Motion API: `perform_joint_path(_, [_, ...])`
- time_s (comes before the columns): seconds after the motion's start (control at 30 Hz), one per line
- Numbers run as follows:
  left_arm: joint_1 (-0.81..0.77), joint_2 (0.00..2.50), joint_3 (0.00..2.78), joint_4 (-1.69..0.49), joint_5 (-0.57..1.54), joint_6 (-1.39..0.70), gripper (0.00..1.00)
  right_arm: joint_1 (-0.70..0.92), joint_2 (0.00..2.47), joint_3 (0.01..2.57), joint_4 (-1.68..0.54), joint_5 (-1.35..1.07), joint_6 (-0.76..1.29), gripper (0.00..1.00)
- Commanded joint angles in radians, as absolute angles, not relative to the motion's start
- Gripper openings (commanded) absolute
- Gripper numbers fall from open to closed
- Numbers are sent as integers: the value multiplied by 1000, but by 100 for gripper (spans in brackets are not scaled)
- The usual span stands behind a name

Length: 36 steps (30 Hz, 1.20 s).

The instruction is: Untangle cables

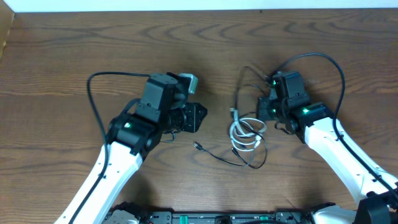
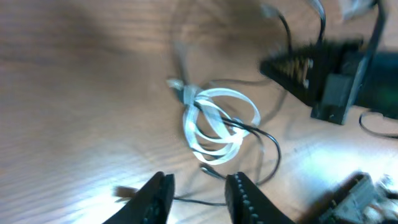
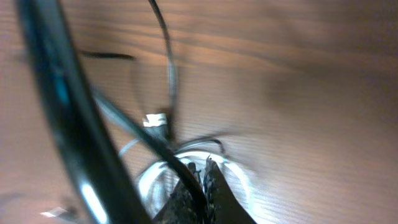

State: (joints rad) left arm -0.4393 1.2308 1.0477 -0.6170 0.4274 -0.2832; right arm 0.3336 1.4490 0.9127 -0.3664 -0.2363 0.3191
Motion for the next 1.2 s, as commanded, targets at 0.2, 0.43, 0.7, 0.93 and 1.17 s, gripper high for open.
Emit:
perform_joint_path(0.2, [-438,1347,1068,-617,620,-265,38,308,1423,928,149,-938,435,1])
perform_joint_path(0.43, [-438,1404,1050,-618,576,-263,39,274,1417,928,183,-844,514,1])
perform_joint_path(0.7, [-438,1505,1049,-558,576,-263,40,269,1417,928,140,-824,538,1])
perform_joint_path(0.93, [-438,1550,1049,-408,575,-260,41,270,1417,928,178,-923,655,1])
perform_joint_path(1.17, [-438,1583,1049,-334,534,-157,41,270,1417,928,330,-1003,795,1])
